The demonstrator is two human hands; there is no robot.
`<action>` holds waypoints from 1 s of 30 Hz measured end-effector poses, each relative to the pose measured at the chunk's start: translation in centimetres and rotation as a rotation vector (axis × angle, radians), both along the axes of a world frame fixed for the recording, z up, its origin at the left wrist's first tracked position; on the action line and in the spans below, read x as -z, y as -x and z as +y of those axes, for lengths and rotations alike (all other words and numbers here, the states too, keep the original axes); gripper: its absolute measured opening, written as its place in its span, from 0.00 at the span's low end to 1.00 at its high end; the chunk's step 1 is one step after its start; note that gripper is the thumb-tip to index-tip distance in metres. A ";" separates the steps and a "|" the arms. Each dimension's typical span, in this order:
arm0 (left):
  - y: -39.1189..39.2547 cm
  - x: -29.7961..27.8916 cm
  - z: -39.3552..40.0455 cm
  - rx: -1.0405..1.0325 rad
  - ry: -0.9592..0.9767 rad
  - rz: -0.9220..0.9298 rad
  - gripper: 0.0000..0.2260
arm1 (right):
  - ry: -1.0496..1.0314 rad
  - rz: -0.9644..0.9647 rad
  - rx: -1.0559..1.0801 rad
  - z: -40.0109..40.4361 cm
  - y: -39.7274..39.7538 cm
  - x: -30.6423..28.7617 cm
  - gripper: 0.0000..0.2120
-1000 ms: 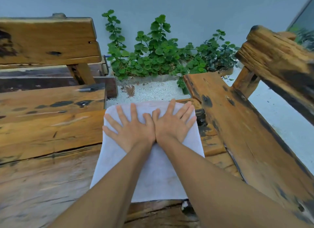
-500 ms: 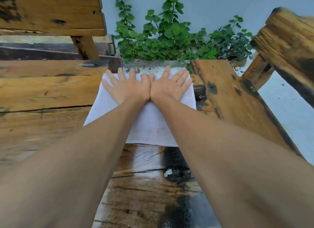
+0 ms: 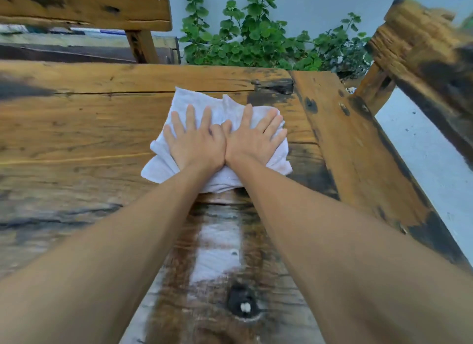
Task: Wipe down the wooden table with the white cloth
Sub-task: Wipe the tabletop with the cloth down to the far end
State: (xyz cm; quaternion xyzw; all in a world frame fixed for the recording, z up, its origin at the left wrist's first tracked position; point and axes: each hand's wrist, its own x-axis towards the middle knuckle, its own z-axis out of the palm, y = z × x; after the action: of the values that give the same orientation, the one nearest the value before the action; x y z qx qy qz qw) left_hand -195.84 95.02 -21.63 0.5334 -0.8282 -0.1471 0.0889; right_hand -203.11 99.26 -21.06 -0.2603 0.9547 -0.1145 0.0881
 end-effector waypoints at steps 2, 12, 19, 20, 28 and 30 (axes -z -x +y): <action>-2.5 0.2 3.4 0.012 0.006 -0.004 0.25 | -0.026 0.018 -0.030 3.4 -2.5 0.0 0.32; -18.6 0.0 26.8 0.052 -0.095 0.024 0.27 | -0.100 -0.003 -0.090 26.8 -17.9 0.0 0.32; -28.4 -2.3 43.6 0.021 -0.140 -0.023 0.28 | -0.122 -0.011 0.048 43.0 -27.7 -0.7 0.33; -29.3 -2.7 45.6 0.030 -0.158 -0.035 0.28 | -0.116 -0.019 0.114 45.0 -28.6 -1.3 0.34; -31.2 -5.0 51.7 0.069 -0.253 -0.037 0.28 | -0.140 -0.132 0.345 51.5 -31.1 -2.6 0.36; -31.1 -4.5 51.3 0.081 -0.247 -0.073 0.28 | -0.155 -0.159 0.337 51.0 -30.3 -2.5 0.37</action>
State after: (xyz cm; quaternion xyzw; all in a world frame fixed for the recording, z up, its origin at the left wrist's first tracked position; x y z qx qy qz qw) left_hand -164.77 146.35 -17.13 0.5115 -0.8273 -0.2320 -0.0136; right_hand -172.79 150.22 -18.60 -0.0794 0.9807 -0.0742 0.1627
